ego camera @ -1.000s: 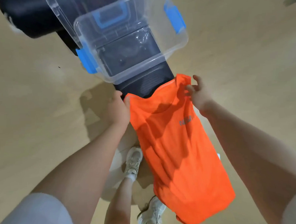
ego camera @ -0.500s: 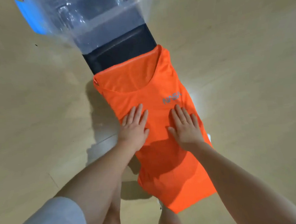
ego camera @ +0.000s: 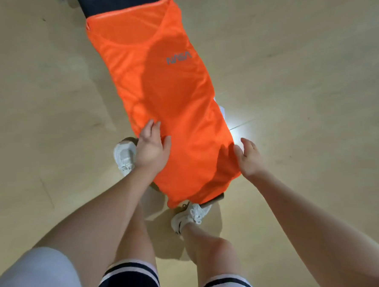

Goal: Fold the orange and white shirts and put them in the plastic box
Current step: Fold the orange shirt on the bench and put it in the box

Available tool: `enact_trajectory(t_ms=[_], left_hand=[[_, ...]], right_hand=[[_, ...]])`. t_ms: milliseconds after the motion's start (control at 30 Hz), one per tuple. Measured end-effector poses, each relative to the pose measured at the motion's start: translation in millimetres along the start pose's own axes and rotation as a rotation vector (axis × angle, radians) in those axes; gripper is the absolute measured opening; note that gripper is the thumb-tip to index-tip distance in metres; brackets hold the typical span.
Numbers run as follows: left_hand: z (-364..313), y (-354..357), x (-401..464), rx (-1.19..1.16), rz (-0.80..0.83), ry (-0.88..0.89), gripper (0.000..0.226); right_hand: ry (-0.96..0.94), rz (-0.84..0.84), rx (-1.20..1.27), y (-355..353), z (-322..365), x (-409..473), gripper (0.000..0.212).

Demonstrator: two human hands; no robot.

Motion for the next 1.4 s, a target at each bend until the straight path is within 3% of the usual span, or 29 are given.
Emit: enact_trajectory(t_ms=[233,367,500,600,733,833,1033,1233,1400], left_hand=[[52,47,-73,-0.487,-0.149,-0.485,0.035],[77,89,-89,-0.805,0.003,-0.803,0.041],[87,123,-94,-1.155,0.015,-0.953,0.046],[89,139,-98,-1.246,0.037,-0.979,0.051],[95,143,-121,-1.13,0.069,-1.02,0.055],[95,136,-142,-1.005,0.141,-0.979,0.051],[85,126,-180,-0.918,0.345,-0.953,0.044],[19,123,-227,-1.321,0.625,-1.089,0.068],[-35,111,-218,-2.01,0.529,-1.026,0.079]], right_hand=[[0.221,-0.004,0.387,49,-55,-26,0.03],[0.214,-0.087,0.582,67,-74,-19,0.035],[0.143,-0.138,0.664,68,-101,-11,0.011],[0.057,-0.023,0.659,65,-114,-12,0.013],[0.029,0.213,0.566,74,-117,-27,0.017],[0.057,0.197,0.467,88,-117,-39,0.022],[0.157,0.055,0.596,91,-117,-83,0.005],[0.183,0.075,1.103,60,-78,-154,0.015],[0.16,0.149,1.385,31,-29,-180,0.022]])
Point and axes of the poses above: each hand's wrist, its own x-axis towards the middle knuckle, its own y-axis out of the palm, z = x × y, the point moved 3 cm from there along x, towards the middle knuckle, and after that the axes turned 1 degree about -y, right-handed, at the moved point
